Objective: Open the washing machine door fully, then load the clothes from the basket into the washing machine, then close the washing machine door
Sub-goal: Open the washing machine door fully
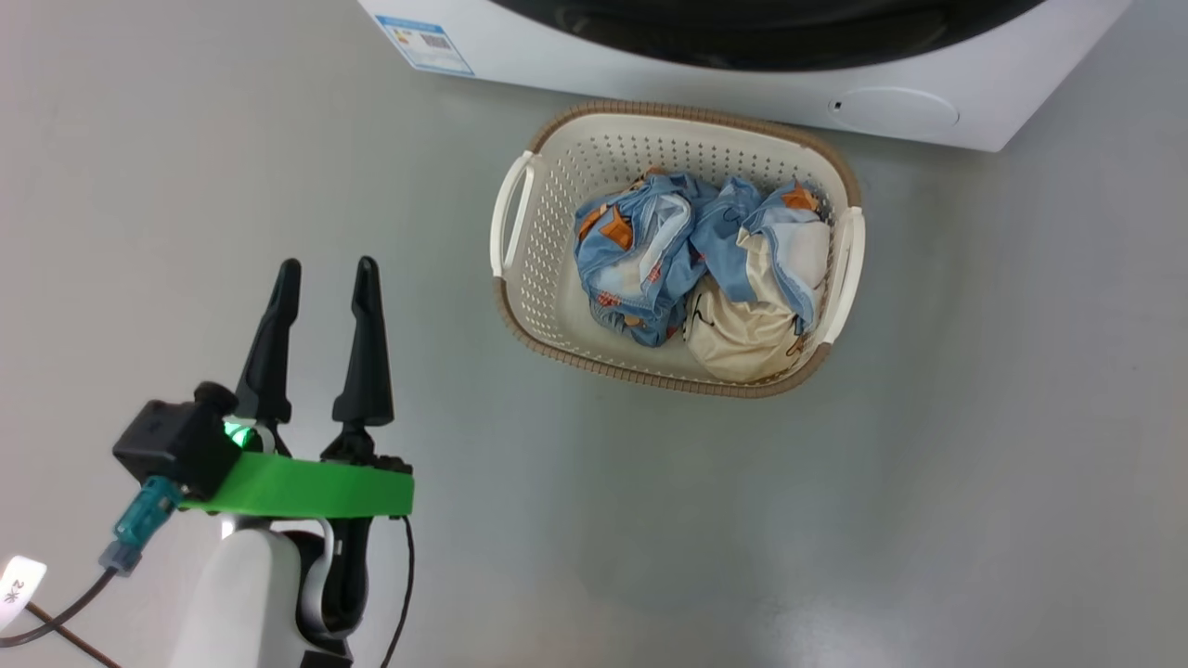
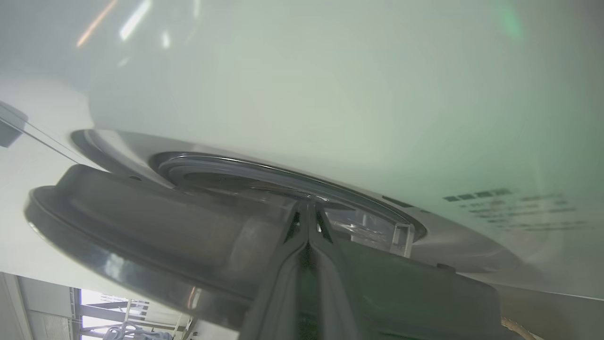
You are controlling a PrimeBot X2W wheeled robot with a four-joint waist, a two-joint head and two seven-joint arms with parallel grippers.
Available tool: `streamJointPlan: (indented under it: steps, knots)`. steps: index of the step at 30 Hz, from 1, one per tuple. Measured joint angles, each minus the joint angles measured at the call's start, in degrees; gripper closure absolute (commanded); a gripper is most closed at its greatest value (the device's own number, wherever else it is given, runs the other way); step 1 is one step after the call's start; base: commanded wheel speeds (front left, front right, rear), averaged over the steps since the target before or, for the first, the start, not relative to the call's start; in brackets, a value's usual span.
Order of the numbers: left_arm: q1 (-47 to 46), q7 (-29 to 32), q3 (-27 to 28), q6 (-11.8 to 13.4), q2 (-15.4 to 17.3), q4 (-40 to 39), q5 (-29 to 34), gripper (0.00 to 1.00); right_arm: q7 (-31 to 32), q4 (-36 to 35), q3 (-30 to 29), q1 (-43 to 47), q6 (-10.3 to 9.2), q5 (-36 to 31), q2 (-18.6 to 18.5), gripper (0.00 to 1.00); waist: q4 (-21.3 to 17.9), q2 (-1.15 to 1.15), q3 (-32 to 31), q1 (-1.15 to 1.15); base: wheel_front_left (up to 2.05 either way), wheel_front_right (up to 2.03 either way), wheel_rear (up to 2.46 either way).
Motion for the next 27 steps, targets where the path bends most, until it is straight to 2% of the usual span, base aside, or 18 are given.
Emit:
streamJointPlan:
  steps: [13,27]
  knots:
    - [1.1,0.0,-0.2,0.0,0.2,1.1,0.2,0.0,2.3,-4.2,0.8,11.9,0.0,1.3,0.2,1.0,-0.2,0.0,-6.0,0.0,0.0,0.0,0.0]
    - [8.0,0.0,1.6,0.0,1.2,3.5,0.9,0.0,3.5,-10.3,-1.1,29.4,-0.01,5.8,1.7,1.0,1.9,0.0,-14.8,-0.01,0.0,0.0,0.0]
